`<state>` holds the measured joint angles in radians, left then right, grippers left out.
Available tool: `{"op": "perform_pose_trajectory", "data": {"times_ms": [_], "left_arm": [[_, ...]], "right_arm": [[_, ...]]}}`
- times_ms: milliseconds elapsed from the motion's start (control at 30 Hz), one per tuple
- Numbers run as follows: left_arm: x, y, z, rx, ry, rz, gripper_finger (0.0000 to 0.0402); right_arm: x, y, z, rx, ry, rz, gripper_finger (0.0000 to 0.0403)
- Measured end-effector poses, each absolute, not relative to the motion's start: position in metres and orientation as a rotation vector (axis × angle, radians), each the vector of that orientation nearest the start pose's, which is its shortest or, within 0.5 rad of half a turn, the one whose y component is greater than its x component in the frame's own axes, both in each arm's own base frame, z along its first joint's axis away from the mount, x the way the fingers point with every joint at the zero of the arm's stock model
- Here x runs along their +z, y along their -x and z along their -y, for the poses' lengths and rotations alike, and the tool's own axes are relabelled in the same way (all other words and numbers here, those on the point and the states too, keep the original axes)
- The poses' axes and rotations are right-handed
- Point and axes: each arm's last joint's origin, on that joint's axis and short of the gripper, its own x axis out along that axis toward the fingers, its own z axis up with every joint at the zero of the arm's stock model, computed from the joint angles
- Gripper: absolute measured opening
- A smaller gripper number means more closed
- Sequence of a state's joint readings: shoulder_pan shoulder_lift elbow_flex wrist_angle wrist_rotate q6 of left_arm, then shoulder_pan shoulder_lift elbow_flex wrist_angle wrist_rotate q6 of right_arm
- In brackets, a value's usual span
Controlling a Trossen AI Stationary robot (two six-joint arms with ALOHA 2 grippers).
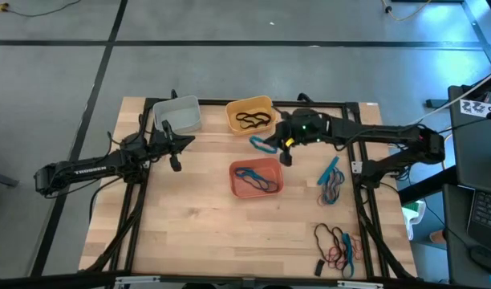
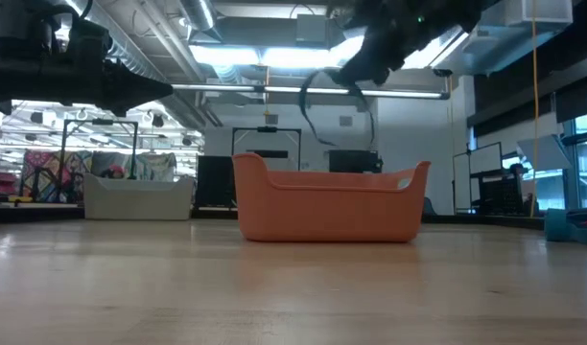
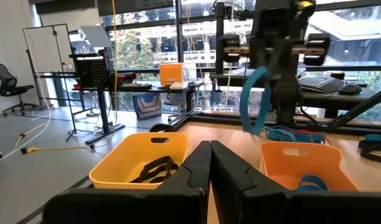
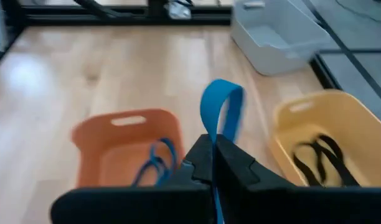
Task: Sort rubber bands into baskets
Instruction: Put the blue rubber band into the orange bin
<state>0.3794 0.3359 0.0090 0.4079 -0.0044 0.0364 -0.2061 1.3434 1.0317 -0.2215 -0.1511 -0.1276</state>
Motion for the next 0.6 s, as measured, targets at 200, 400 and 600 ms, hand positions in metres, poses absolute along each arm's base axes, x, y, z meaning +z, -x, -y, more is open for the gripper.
{"op": "perform_pose_trajectory", "data": {"times_ms": [200,400,600], "left_arm": [[0.176,-0.11,-0.044,0.385,-0.051,0.073,0.0005],[0.176,-0.11,-0.044,0.385,-0.051,0.073,0.0005],[0.177,-0.11,-0.044,0.385,-0.051,0.073,0.0005]], "right_arm": [[0.298,-0.296,0.031,0.063,0.06,-0.478,0.0007],[0.297,-0.298,0.013,0.117,0.05,-0.481,0.0007],[0.283,-0.307,0.003,0.152,0.052,-0.527,0.0007]]}}
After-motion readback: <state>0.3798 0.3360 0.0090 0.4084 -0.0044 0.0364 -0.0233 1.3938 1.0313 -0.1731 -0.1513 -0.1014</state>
